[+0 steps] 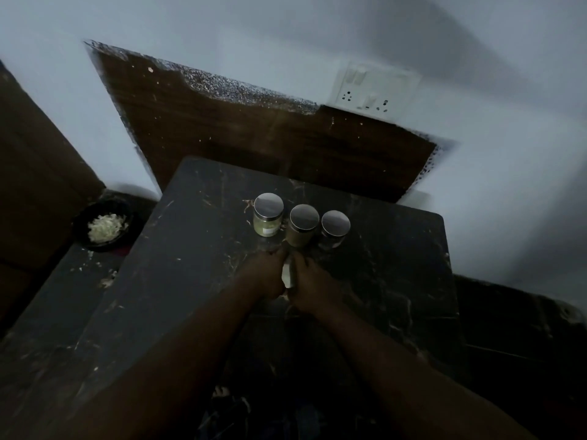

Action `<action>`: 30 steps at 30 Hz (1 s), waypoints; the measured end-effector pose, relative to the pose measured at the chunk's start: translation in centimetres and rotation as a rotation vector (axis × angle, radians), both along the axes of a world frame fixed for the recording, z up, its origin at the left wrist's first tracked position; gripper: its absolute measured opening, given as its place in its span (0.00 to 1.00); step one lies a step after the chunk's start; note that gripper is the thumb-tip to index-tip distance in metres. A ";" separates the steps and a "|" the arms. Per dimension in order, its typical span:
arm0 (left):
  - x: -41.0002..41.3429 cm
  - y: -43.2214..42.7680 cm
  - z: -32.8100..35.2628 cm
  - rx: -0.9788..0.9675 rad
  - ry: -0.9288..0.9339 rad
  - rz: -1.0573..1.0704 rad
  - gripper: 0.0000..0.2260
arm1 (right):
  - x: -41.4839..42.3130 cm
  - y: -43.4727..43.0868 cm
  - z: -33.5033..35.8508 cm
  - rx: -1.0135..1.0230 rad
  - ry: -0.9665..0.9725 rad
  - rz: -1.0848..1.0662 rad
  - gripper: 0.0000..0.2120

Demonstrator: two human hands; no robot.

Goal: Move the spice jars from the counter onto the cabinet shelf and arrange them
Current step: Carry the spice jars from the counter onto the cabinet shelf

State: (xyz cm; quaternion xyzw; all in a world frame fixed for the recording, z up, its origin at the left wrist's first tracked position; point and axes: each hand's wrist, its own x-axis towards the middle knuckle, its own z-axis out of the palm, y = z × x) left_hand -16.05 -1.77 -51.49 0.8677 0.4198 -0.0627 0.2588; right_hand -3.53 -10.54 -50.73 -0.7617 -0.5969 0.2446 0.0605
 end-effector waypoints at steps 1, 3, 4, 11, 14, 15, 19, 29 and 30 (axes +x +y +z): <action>-0.3 -0.1 -0.2 -0.001 -0.031 0.006 0.42 | 0.0 -0.1 0.1 0.012 0.000 0.000 0.38; -0.9 -0.1 -0.6 -0.017 -0.073 0.017 0.45 | 0.1 -0.3 0.4 0.047 0.046 -0.015 0.35; -1.1 0.0 -0.6 -0.022 -0.087 0.029 0.45 | 0.3 -0.3 0.8 0.072 0.077 -0.022 0.34; -2.0 1.8 5.1 0.231 -0.408 0.102 0.38 | 0.8 1.3 7.2 0.391 0.220 -0.067 0.30; -1.8 3.6 10.1 0.356 -0.544 0.106 0.37 | 1.2 3.0 11.4 0.558 0.200 -0.081 0.31; -1.6 4.3 11.5 0.386 -0.614 0.108 0.36 | 1.4 3.8 12.5 0.594 0.209 -0.088 0.32; -0.3 6.8 19.9 0.535 -0.866 0.136 0.26 | 2.2 6.7 19.2 0.840 0.280 -0.114 0.33; 2.1 10.2 38.6 0.735 -1.189 0.219 0.24 | 3.5 11.2 35.5 1.102 0.243 -0.018 0.51; 2.3 10.4 39.9 0.744 -1.207 0.230 0.25 | 3.6 11.6 36.9 1.125 0.241 -0.020 0.52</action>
